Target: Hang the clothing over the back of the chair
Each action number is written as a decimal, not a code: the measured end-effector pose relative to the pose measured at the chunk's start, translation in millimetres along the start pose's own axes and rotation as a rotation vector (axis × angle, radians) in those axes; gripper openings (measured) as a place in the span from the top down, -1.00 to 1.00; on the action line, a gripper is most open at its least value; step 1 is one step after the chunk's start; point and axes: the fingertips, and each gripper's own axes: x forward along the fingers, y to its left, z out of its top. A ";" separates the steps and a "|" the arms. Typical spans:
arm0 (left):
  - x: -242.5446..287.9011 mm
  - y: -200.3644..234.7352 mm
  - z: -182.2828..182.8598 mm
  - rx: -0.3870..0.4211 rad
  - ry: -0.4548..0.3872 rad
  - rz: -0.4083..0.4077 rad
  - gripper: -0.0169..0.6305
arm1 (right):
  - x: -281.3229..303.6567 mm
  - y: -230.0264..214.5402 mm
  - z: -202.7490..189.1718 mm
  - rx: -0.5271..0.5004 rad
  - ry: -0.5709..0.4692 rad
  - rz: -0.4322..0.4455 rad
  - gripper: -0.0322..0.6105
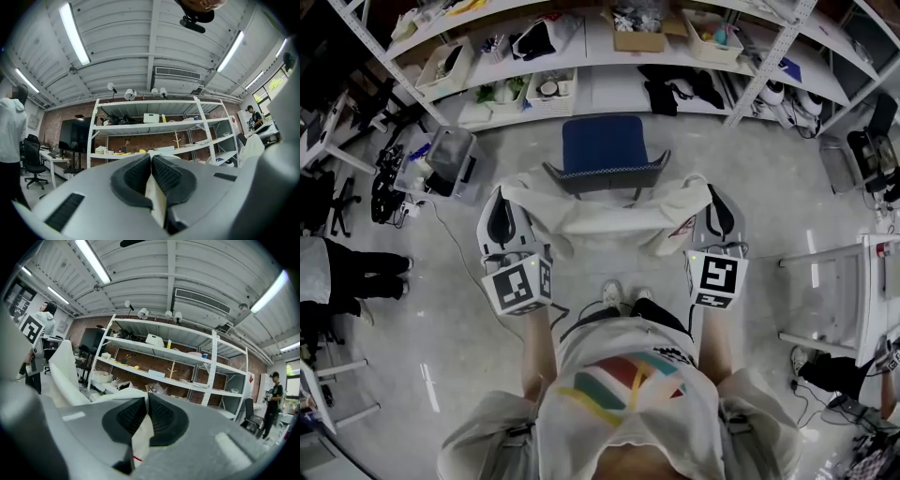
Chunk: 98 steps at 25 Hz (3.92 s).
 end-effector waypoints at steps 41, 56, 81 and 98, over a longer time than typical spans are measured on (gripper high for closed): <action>90.5 49.9 132.3 0.103 -0.194 0.122 0.90 | 88.5 -83.3 166.5 -0.164 -0.324 -0.043 0.87; 113.7 57.6 205.4 0.161 -0.285 0.101 0.90 | 94.3 -111.4 236.2 -0.200 -0.430 -0.087 0.87; 148.0 82.3 71.9 0.168 0.003 0.097 0.90 | 158.9 -68.3 136.7 -0.241 -0.186 -0.024 0.88; 182.3 86.2 125.6 0.220 -0.115 0.076 0.90 | 173.3 -86.6 193.5 -0.299 -0.292 -0.070 0.87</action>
